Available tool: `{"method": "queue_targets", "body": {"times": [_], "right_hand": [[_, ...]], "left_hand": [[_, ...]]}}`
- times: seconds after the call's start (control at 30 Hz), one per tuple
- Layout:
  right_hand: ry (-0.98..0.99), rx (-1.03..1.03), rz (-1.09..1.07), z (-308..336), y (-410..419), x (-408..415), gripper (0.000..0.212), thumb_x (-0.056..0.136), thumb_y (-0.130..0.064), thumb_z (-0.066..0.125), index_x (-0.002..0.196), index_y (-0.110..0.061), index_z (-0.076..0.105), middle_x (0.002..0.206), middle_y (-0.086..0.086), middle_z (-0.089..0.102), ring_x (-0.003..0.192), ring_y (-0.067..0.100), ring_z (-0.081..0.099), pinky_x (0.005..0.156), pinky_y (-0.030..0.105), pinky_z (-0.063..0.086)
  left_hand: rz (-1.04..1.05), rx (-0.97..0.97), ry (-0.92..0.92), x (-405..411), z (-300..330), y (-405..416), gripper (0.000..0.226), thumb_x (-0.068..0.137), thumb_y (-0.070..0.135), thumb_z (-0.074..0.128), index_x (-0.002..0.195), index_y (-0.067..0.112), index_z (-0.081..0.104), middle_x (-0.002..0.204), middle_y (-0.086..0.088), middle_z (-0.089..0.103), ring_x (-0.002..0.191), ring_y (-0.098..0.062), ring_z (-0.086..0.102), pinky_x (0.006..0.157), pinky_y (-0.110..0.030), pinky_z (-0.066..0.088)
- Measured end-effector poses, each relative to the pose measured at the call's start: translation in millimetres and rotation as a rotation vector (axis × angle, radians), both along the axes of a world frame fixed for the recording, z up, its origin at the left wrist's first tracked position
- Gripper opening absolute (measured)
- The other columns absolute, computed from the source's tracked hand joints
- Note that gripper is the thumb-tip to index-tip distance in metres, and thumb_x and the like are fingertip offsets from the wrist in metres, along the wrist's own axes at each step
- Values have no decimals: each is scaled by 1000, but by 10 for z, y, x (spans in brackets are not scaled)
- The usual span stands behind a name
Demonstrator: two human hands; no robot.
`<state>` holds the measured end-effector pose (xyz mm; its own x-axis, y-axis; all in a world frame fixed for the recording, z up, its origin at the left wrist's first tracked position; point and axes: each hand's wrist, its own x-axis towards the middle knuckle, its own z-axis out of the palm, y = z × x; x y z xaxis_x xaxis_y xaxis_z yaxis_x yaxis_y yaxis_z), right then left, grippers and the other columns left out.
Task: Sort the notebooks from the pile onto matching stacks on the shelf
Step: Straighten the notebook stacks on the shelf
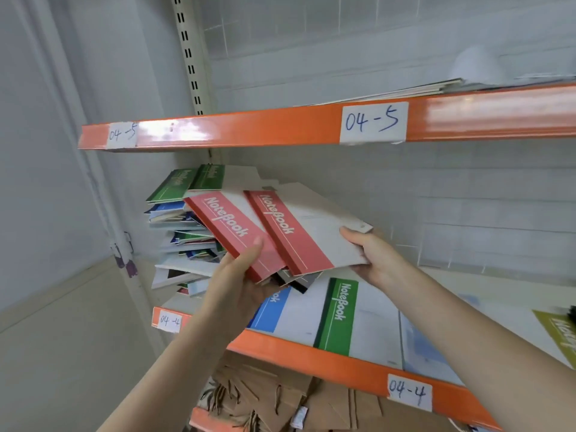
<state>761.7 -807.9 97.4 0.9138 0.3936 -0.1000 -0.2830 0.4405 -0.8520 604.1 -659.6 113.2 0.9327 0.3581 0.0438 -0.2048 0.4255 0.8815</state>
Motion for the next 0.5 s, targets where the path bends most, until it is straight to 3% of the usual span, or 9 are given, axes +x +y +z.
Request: {"method": "queue_targets", "body": {"times": [0.13,0.27,0.5], "right_hand": [[-74,-32,-108,-110,-527,-49,32,87,-2,62,116,-12,53,100,6,69,81,17,67,56,28,56],[-140,-92,-207,-239,-1168,-111,44,88,-6,62,128,-13,45,117,8,66,93,20,67,56,28,54],[-154,-245,-413,-449,-2287,-309,60,86,-8,66,130,-24,28,116,-1,59,102,18,63,65,33,56]], "left_hand": [[-48,5,40,161,-143,-344,29,93,7,53,120,16,52,104,-8,72,96,-28,70,64,-39,58],[-160,-5,86,337,-327,-841,32,92,8,54,123,15,54,107,-6,72,96,-25,70,69,-40,57],[-375,-26,103,595,-711,-1856,45,80,19,62,124,20,53,114,-6,70,105,-26,67,76,-42,56]]}}
